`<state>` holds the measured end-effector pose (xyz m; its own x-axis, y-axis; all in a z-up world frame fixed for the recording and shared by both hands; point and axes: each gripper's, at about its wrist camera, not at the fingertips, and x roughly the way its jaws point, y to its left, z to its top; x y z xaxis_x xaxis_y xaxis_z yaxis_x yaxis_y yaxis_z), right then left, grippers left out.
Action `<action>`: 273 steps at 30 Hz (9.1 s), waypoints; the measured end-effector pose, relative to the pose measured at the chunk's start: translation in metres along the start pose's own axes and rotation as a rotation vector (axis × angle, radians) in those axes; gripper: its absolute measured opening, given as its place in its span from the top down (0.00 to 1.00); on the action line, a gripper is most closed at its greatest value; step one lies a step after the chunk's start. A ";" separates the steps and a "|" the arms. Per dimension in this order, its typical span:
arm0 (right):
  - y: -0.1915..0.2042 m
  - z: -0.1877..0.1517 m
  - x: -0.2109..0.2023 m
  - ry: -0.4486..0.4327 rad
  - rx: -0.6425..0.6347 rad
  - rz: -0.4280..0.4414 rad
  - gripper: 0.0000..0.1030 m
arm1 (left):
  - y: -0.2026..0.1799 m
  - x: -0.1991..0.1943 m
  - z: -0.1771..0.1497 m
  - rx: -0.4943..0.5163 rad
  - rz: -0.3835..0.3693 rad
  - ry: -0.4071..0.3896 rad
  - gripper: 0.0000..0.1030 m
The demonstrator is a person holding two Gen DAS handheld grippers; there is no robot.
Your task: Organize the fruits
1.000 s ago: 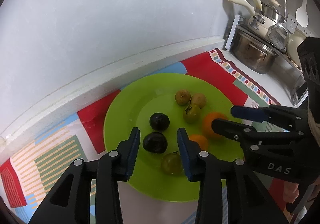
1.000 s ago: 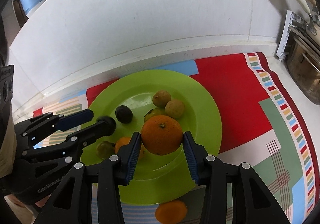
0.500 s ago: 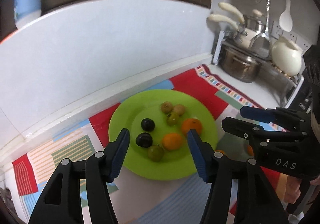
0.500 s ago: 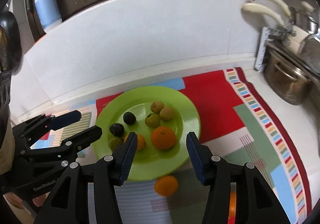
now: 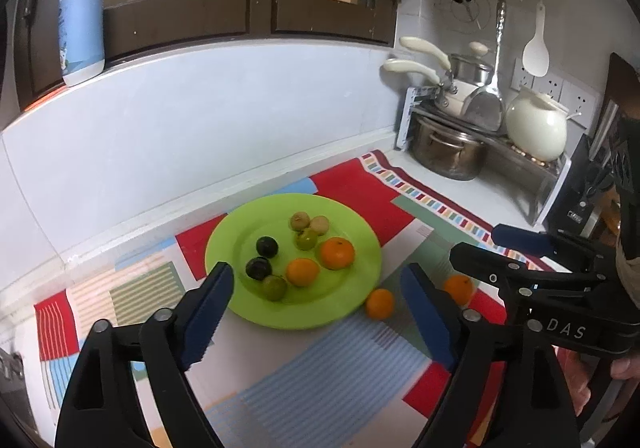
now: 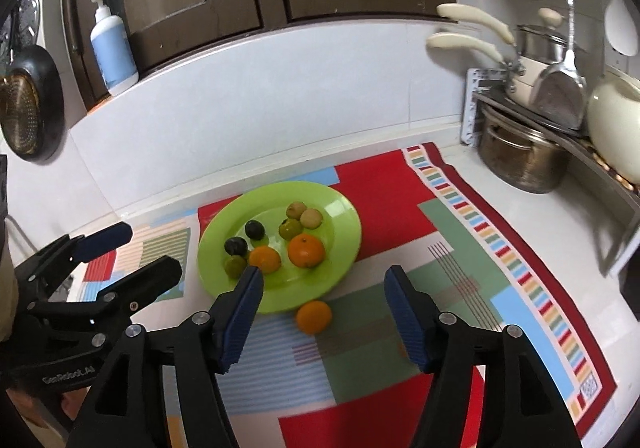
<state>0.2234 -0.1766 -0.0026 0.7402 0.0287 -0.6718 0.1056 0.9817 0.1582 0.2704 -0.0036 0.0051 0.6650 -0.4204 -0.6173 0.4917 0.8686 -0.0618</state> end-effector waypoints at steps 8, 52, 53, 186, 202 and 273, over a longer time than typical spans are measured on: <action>-0.018 -0.021 -0.020 -0.015 0.037 -0.052 0.31 | -0.022 -0.008 -0.012 -0.005 -0.003 -0.004 0.12; -0.096 -0.063 0.075 0.206 0.057 0.084 0.43 | -0.062 0.121 -0.053 -0.130 0.016 0.211 0.57; -0.095 -0.064 0.076 0.207 0.058 0.087 0.45 | -0.062 0.122 -0.053 -0.135 0.010 0.216 0.59; 0.001 0.059 0.170 0.138 -0.137 0.203 0.59 | 0.048 0.162 0.034 -0.036 0.094 0.137 0.67; -0.005 0.054 0.182 0.166 -0.116 0.202 0.56 | 0.045 0.169 0.034 -0.007 0.143 0.126 0.45; -0.017 -0.053 -0.126 -0.142 -0.185 0.142 0.31 | -0.081 -0.138 -0.053 -0.122 0.368 -0.138 0.00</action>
<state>0.0935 -0.1871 0.0407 0.8259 0.1544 -0.5422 -0.1193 0.9879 0.0995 0.1090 -0.0022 0.0538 0.8573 -0.1001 -0.5050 0.1421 0.9888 0.0453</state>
